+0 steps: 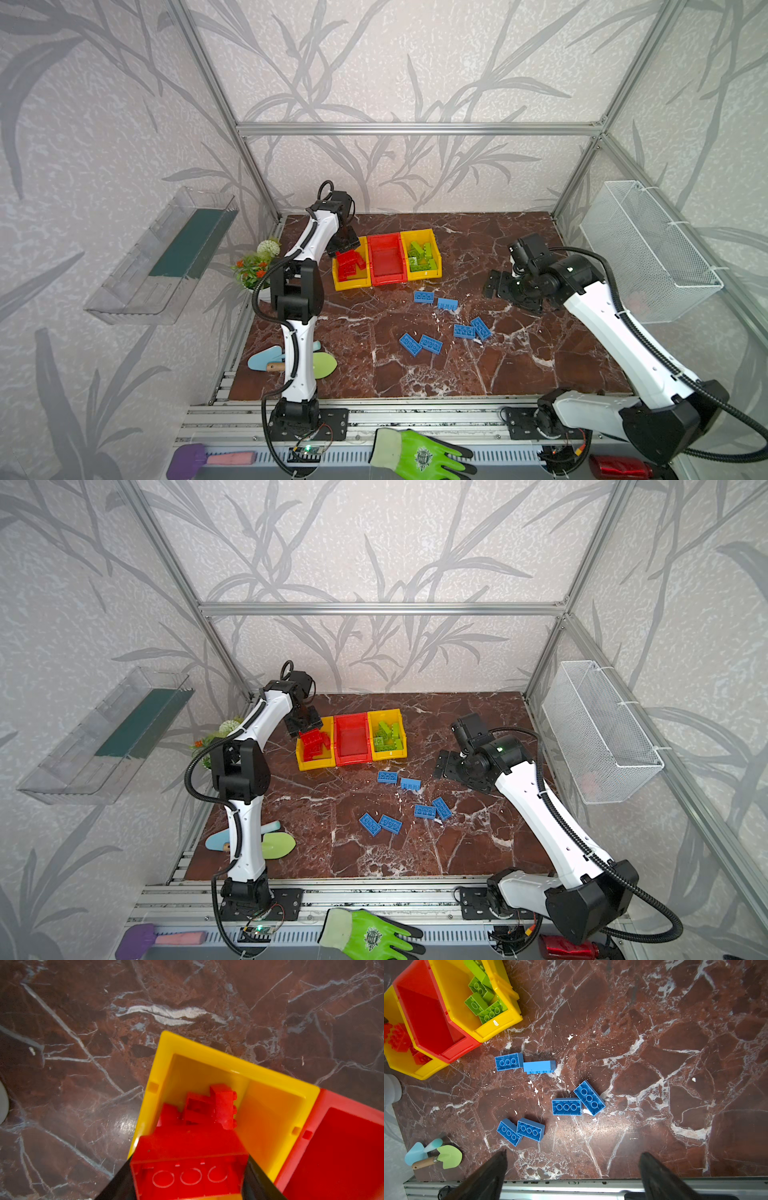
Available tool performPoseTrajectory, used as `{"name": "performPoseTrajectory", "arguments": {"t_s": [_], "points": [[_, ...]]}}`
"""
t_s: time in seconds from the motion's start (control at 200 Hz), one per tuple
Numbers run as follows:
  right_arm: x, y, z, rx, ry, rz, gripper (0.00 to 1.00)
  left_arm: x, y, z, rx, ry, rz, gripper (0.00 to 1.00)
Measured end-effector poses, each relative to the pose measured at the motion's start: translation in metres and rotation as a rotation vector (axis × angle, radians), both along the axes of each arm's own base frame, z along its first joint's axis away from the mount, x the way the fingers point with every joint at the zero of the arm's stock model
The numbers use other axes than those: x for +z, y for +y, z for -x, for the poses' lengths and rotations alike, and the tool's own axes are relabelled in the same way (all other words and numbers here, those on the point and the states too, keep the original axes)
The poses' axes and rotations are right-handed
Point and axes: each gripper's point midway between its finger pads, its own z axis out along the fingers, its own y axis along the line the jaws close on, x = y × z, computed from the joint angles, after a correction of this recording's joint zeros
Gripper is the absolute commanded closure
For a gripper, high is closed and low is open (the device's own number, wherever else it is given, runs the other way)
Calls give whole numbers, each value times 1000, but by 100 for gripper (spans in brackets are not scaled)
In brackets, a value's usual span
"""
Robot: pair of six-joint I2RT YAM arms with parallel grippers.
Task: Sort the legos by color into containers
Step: 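Carry the red brick with the left gripper and drop it into the yellow bin, then move the left gripper down to a blue brick nearest the robot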
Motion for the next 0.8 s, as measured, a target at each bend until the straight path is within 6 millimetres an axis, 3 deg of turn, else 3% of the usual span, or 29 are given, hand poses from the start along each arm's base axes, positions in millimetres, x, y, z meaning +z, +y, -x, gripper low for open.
{"name": "performPoseTrajectory", "arguments": {"t_s": [0.18, 0.3, 0.575, 0.685, 0.8], "points": [[0, -3, -1, -31, -2, 4, 1, 1, -3, -11, -7, -15, 26, 26], [0, -4, -1, -41, -1, 7, 1, 0, -7, -9, -13, -6, 49, 15], [8, -11, 10, -45, -21, 15, 1, 1, -18, 3, -15, 9, 93, 11], [12, -17, 20, -44, -39, 12, 1, 17, -23, 16, -18, -8, 97, 12], [10, -24, 36, -39, -38, 17, 1, 46, -43, 44, -38, -45, 102, 11]]}}
